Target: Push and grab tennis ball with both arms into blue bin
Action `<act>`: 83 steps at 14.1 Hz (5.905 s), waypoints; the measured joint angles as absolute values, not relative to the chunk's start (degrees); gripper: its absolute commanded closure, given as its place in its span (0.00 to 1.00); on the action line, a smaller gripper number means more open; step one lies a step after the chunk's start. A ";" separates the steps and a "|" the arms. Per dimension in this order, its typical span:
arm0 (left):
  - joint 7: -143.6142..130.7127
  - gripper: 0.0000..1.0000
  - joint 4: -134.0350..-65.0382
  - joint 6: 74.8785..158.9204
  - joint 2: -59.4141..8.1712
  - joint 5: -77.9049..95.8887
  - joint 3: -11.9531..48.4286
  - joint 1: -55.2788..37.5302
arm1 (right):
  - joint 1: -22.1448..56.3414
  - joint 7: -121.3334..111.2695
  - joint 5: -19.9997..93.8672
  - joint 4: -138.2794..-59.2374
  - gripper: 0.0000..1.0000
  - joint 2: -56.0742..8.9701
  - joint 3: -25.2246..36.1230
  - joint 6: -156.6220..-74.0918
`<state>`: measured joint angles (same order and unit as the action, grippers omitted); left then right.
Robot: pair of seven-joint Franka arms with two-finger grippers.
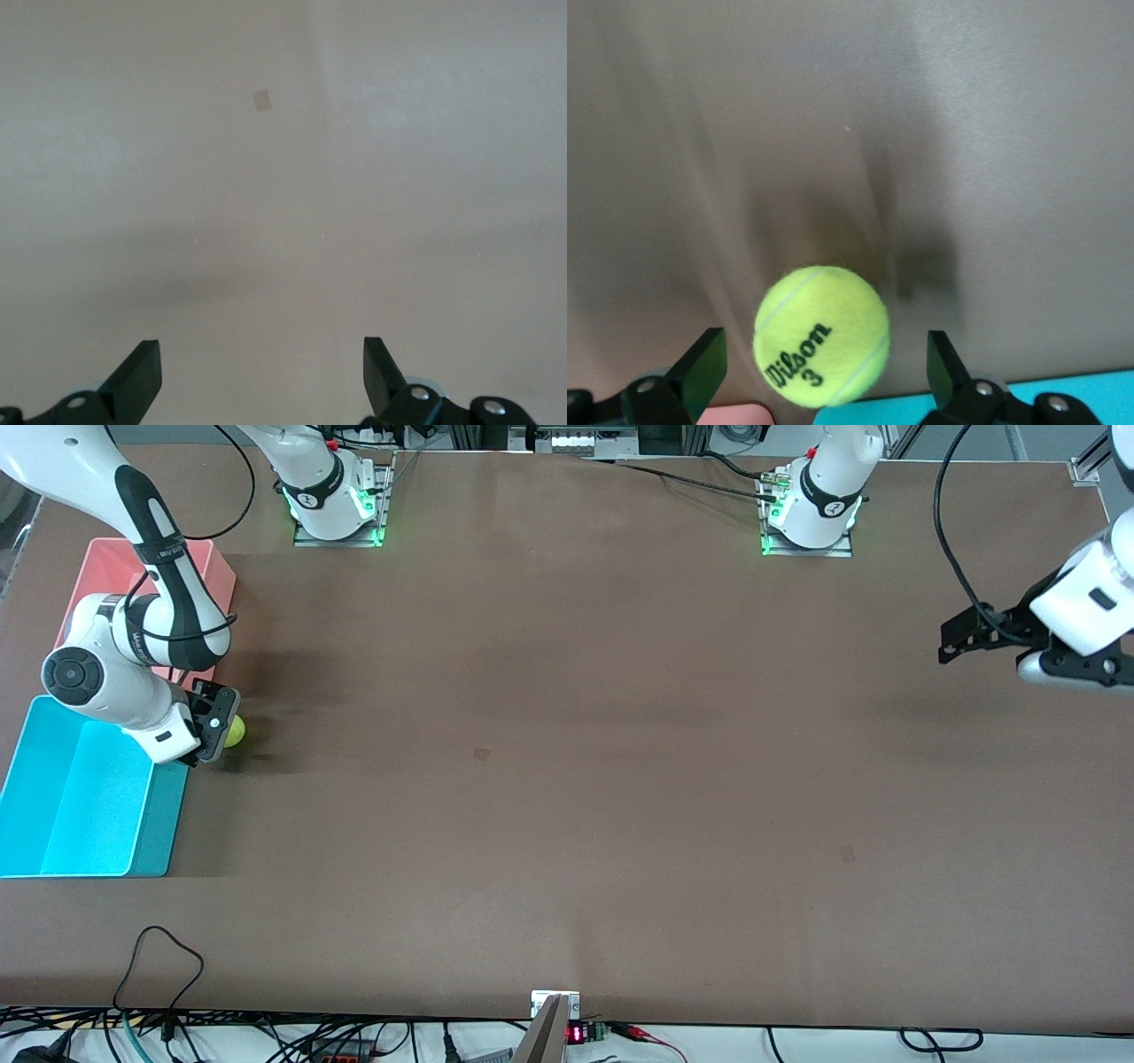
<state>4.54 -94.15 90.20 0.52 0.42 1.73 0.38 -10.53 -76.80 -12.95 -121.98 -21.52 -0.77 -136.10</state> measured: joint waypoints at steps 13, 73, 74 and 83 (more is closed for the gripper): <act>2.78 0.00 -93.93 87.98 3.25 0.42 3.50 -0.89 | -11.73 -76.85 -12.95 -123.57 0.00 -23.77 -0.75 -141.41; -0.85 0.00 -94.54 89.08 0.16 0.16 8.48 0.00 | -16.84 -45.06 1.37 -109.09 0.00 -19.48 6.82 -137.19; -0.84 0.00 -94.56 89.08 0.16 0.16 8.54 0.00 | -15.50 -44.96 1.38 -108.93 0.00 -16.82 6.76 -134.81; -0.83 0.00 -95.52 88.59 0.15 0.16 8.57 0.03 | 0.60 -11.51 1.48 -95.90 0.00 -2.76 5.94 -97.77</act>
<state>-0.83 -95.52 88.59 0.15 0.16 8.57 0.03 0.60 -11.51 1.48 -95.90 -2.76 5.94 -97.77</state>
